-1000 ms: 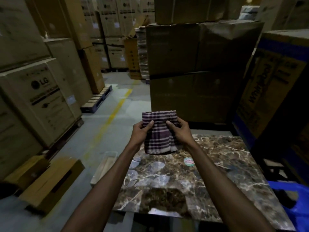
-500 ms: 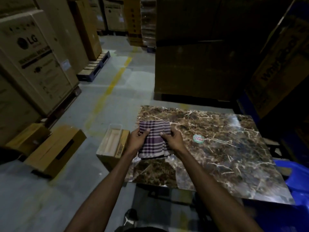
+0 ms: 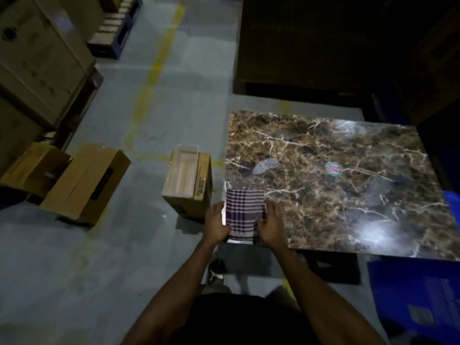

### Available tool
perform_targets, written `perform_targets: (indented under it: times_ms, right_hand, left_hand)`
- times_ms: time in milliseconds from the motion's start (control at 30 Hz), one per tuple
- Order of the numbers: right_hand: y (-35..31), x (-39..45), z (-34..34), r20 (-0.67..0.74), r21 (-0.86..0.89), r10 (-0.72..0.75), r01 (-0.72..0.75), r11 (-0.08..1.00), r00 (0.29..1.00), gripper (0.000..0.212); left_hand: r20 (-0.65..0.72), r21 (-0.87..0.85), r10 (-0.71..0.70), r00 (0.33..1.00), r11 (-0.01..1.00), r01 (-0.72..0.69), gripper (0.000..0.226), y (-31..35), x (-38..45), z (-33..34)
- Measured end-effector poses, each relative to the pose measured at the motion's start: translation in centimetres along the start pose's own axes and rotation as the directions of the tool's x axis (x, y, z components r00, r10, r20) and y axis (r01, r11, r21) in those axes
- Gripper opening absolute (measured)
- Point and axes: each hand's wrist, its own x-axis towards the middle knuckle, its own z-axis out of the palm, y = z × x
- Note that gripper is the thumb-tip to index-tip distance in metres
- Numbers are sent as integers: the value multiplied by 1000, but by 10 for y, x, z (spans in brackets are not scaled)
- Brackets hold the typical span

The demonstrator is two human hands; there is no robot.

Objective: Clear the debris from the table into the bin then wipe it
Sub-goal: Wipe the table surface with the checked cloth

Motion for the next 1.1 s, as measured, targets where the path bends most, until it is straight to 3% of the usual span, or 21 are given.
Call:
perform_targets:
  times_ms: [100, 167, 300, 400, 500, 633, 767, 867, 967, 1100]
  right_hand:
    - [5, -12, 19, 123, -181, -118, 140, 974, 985, 67]
    - [-2, -7, 27, 238, -252, -120, 180, 951, 964, 75]
    - [-15, 1, 46, 333, -334, -83, 200, 921, 939, 72]
    - [-17, -6, 57, 382, -330, -127, 264, 906, 916, 64]
    - [-4, -20, 50, 432, -366, -201, 375, 852, 879, 59]
    - [11, -24, 26, 362, -384, -92, 239, 892, 927, 62]
    - [-16, 5, 41, 293, -439, 64, 74, 895, 954, 67]
    - [-30, 4, 54, 393, -449, -7, 198, 871, 920, 68]
    - [-19, -24, 38, 498, -445, -67, 321, 836, 865, 68]
    - [0, -15, 14, 431, -465, -6, 228, 856, 902, 68]
  left_hand:
    - [92, 34, 68, 993, 997, -72, 71, -34, -7, 12]
    - [143, -36, 84, 986, 996, -79, 71, -17, -22, -1]
    - [126, -99, 14, 992, 995, -2, 68, -7, -31, -23]
    - [192, -65, 74, 979, 996, -63, 85, -15, -35, -27]
    - [158, -16, 132, 978, 991, -131, 90, -11, -33, -32]
    - [220, 191, 98, 971, 971, -141, 104, 2, -33, -36]
    - [279, 478, 49, 959, 859, -183, 110, 12, -23, -40]
    - [286, 575, 114, 952, 774, -265, 106, 17, -21, -44]
    - [316, 584, 93, 944, 765, -271, 99, 22, -23, -42]
    - [284, 630, 54, 957, 742, -229, 104, 17, -17, -33]
